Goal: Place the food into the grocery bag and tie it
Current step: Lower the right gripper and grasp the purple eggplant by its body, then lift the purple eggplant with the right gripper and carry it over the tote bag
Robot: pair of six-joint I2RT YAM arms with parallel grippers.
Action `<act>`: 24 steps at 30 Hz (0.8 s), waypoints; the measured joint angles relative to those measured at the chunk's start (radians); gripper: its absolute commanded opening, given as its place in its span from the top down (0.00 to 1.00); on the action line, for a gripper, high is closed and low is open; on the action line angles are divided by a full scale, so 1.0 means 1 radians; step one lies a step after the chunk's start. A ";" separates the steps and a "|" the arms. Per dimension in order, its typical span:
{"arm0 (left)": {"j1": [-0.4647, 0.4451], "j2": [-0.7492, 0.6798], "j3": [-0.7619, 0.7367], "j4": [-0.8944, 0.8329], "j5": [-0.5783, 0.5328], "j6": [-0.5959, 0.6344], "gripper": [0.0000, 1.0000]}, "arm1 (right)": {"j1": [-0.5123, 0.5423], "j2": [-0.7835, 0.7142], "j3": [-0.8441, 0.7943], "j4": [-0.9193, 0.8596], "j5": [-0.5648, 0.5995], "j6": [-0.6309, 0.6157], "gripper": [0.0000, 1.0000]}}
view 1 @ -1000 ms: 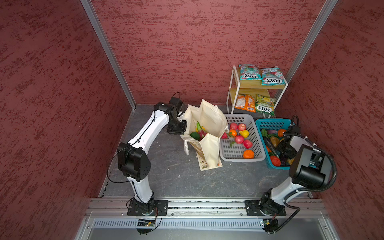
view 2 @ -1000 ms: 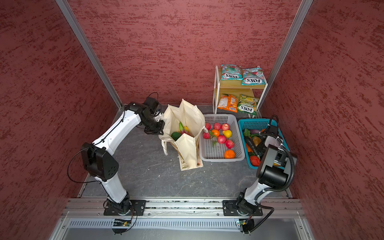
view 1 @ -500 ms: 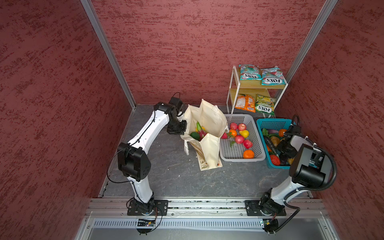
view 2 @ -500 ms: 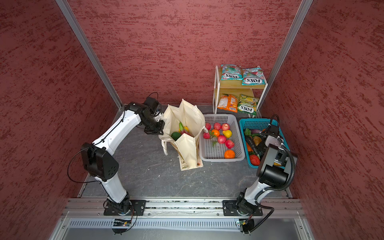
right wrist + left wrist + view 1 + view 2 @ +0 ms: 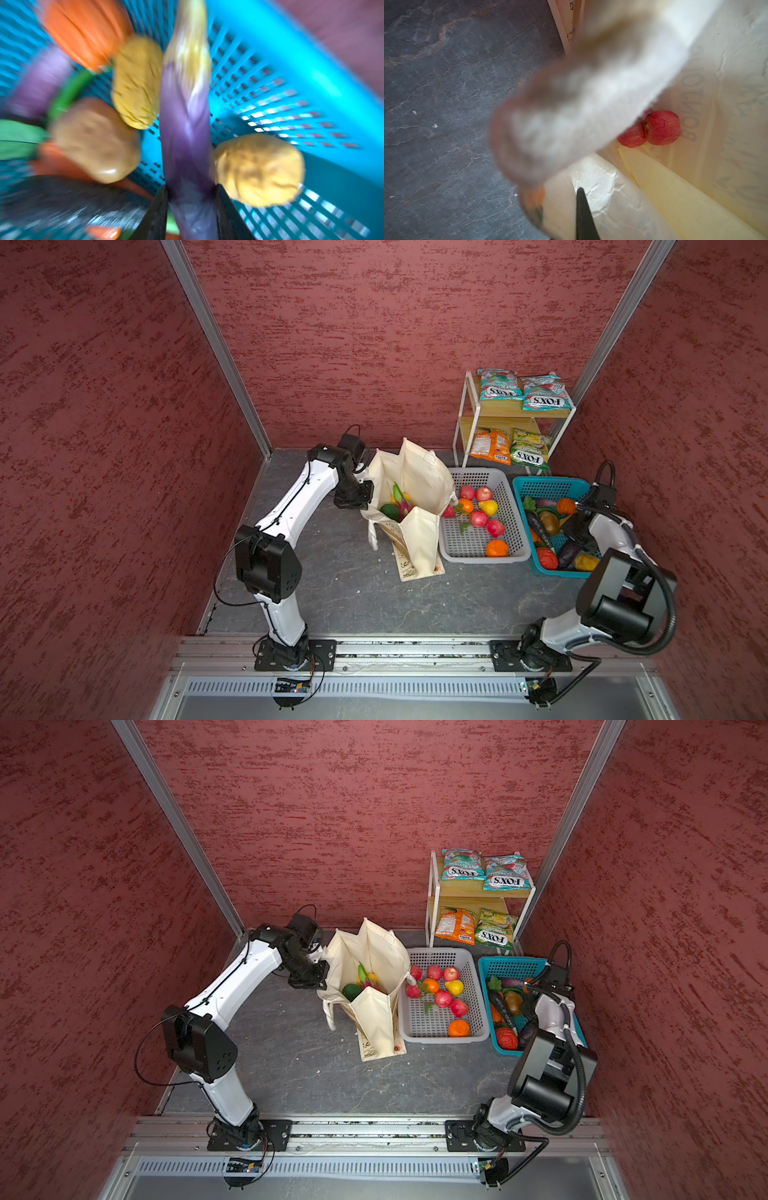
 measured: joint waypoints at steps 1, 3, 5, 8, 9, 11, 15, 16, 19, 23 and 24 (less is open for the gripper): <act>0.000 0.000 0.000 0.000 0.000 0.000 1.00 | 0.000 -0.035 0.008 -0.008 -0.002 0.008 0.70; 0.000 0.000 0.000 0.000 0.000 0.000 1.00 | 0.000 -0.098 0.031 -0.023 -0.014 0.023 0.70; -0.001 0.000 0.000 0.000 0.000 -0.001 1.00 | 0.000 -0.151 0.054 -0.036 -0.029 0.038 0.70; -0.003 0.000 0.000 0.000 0.000 -0.002 1.00 | 0.000 -0.214 0.084 -0.050 -0.063 0.061 0.71; -0.005 0.000 0.000 0.000 -0.001 -0.003 1.00 | 0.000 -0.232 0.092 -0.052 -0.078 0.069 0.71; -0.007 0.000 0.000 0.000 0.000 -0.003 1.00 | 0.000 -0.266 0.110 -0.056 -0.109 0.085 0.71; -0.012 0.000 0.002 0.000 -0.002 -0.003 1.00 | 0.025 -0.315 0.167 -0.063 -0.184 0.104 0.71; -0.014 0.000 0.002 0.000 -0.003 -0.003 1.00 | 0.038 -0.323 0.184 -0.062 -0.202 0.108 0.71; -0.020 0.001 0.003 0.000 -0.010 -0.003 1.00 | 0.116 -0.348 0.234 -0.055 -0.253 0.126 0.74; -0.025 0.002 0.005 -0.002 -0.023 -0.003 1.00 | 0.327 -0.370 0.278 -0.021 -0.286 0.147 0.76; -0.026 0.003 0.009 -0.004 -0.024 -0.003 1.00 | 0.398 -0.367 0.291 -0.008 -0.290 0.153 0.76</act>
